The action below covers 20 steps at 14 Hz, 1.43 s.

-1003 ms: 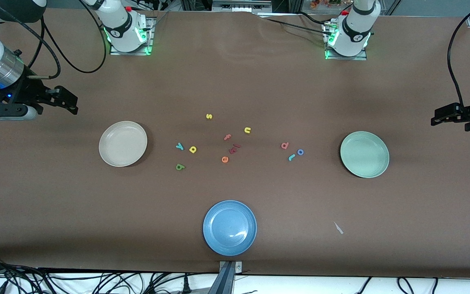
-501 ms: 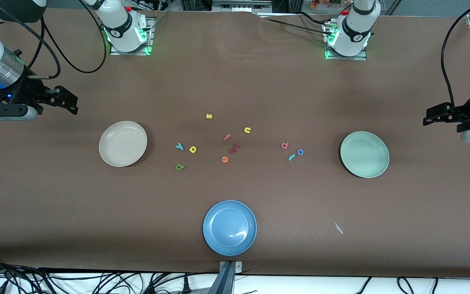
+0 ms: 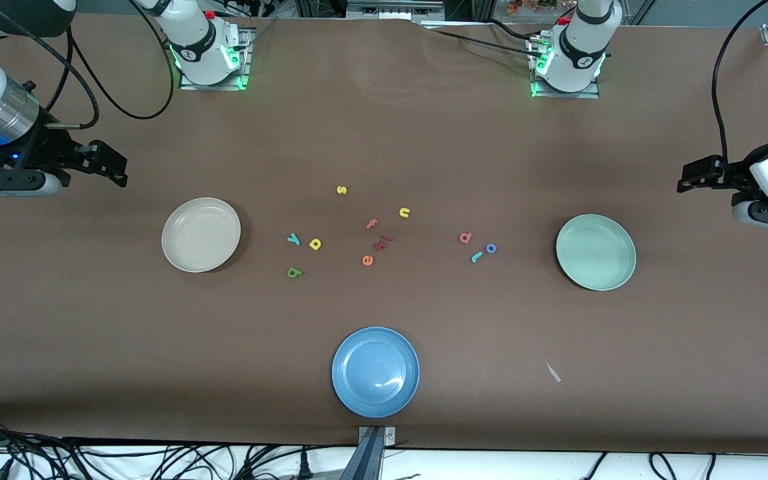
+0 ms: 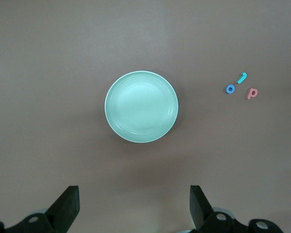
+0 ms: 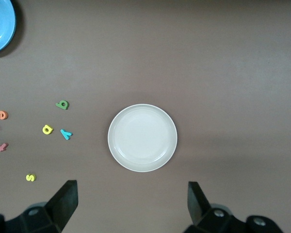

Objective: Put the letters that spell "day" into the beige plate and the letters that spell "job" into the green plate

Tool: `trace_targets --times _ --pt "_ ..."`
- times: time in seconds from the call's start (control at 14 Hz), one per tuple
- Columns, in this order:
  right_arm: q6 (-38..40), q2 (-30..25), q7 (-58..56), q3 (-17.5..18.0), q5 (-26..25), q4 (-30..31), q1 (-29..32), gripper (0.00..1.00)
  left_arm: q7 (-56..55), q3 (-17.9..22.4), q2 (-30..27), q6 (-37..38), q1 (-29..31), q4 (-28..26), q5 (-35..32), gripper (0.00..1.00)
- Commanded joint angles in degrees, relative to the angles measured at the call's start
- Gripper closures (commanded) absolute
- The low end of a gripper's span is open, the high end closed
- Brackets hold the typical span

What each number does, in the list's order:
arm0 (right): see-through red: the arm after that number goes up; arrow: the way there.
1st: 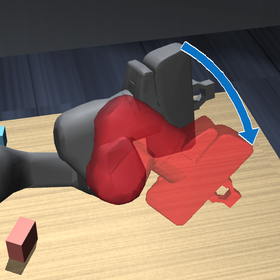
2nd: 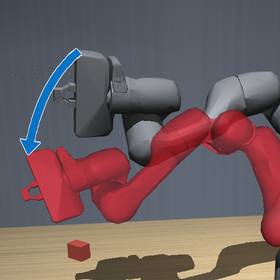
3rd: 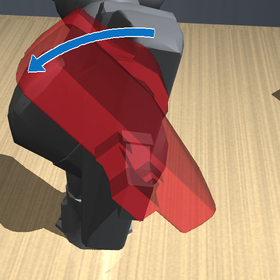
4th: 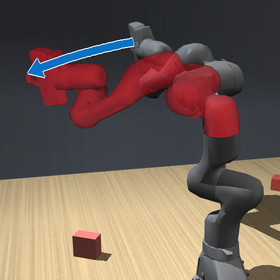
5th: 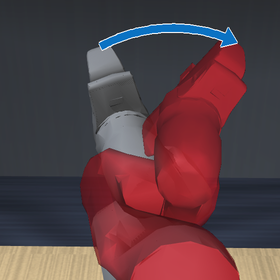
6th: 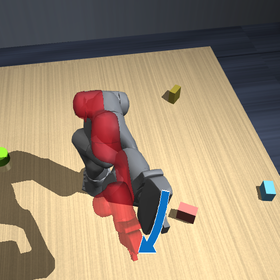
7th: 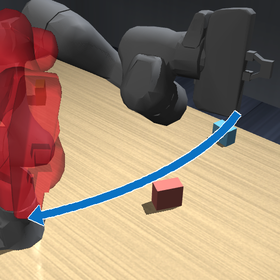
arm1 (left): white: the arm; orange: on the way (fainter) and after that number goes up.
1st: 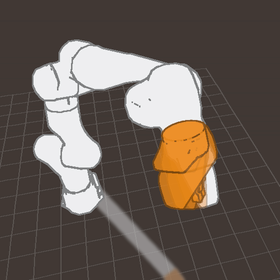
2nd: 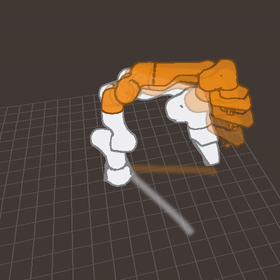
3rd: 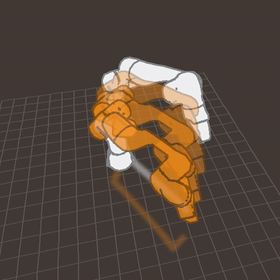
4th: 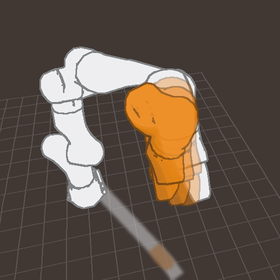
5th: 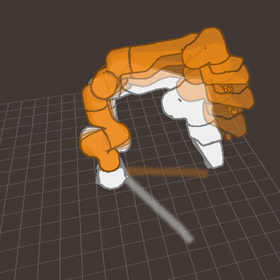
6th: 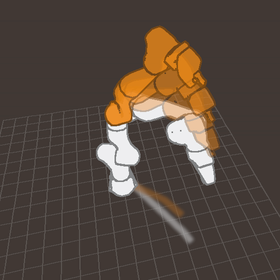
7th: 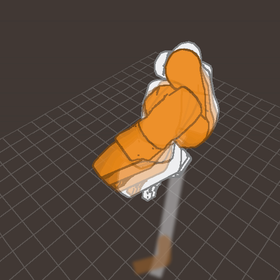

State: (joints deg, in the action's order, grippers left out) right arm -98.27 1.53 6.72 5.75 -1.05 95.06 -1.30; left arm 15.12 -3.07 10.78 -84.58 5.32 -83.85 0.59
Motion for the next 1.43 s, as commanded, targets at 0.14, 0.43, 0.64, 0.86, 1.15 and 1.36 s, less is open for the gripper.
trace_targets --times 0.14,0.43,0.64,0.86,1.15,1.36 --pt "0.6 -0.4 -0.7 0.1 -0.3 -0.1 0.2 0.00 1.6 0.3 -0.2 0.6 0.7 0.7 0.6 0.00" --pt "0.6 -0.4 -0.7 0.1 -0.3 -0.1 0.2 0.00 2.1 0.4 1.0 0.3 0.8 0.6 0.5 0.01" --pt "0.6 -0.4 -0.7 0.1 -0.3 -0.1 0.2 0.00 2.3 0.5 1.2 0.4 0.9 0.6 0.5 0.01" --pt "0.9 -0.4 -0.6 0.1 -0.3 -0.1 0.2 0.00 2.3 0.4 1.8 0.3 0.7 0.6 0.5 0.02" --pt "0.9 -0.4 -0.6 0.1 -0.3 -0.2 0.2 0.00 2.2 -0.1 1.5 -2.3 0.1 0.7 -2.0 0.03" --pt "0.9 -0.4 -0.7 0.1 -0.1 -0.2 0.2 0.00 1.6 -1.1 1.4 -2.7 0.0 0.8 -1.9 0.02"
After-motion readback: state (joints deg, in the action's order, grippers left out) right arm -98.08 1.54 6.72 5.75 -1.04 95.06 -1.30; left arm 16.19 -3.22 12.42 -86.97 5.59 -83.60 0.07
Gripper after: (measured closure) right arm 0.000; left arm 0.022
